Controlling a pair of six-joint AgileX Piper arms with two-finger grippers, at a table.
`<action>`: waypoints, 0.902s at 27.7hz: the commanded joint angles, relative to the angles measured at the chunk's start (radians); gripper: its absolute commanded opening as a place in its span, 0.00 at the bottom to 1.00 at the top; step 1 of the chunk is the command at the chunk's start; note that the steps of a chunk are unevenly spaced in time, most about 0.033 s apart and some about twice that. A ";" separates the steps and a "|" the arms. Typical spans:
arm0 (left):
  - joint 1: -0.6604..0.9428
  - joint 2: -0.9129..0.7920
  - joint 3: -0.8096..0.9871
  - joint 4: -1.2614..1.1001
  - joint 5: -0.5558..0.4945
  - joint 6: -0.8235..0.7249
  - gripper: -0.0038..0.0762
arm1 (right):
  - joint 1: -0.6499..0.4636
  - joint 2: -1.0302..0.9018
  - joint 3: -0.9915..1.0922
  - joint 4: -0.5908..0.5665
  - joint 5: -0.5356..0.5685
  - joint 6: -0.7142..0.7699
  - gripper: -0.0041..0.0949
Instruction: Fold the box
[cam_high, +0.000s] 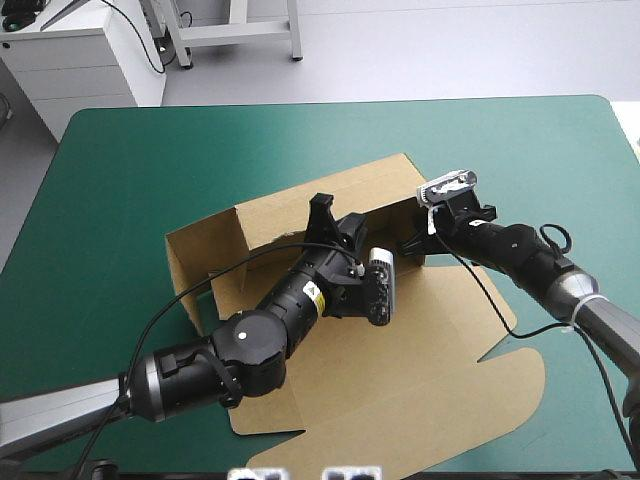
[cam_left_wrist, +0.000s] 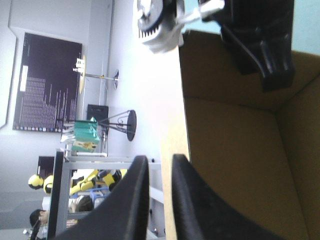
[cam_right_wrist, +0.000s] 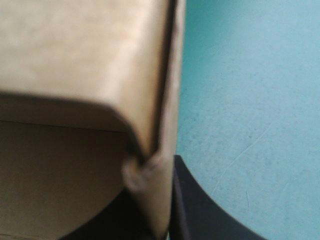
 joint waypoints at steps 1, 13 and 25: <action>-0.036 -0.064 -0.041 -0.023 0.015 0.026 0.07 | 0.005 -0.040 -0.024 0.014 0.010 0.009 0.03; 0.072 -0.060 -0.519 -1.021 0.447 0.779 0.08 | 0.005 -0.040 -0.024 -0.015 0.009 0.013 0.03; 0.633 -0.060 -0.774 -1.287 0.693 0.695 0.07 | 0.005 -0.040 -0.024 -0.015 0.028 0.020 0.03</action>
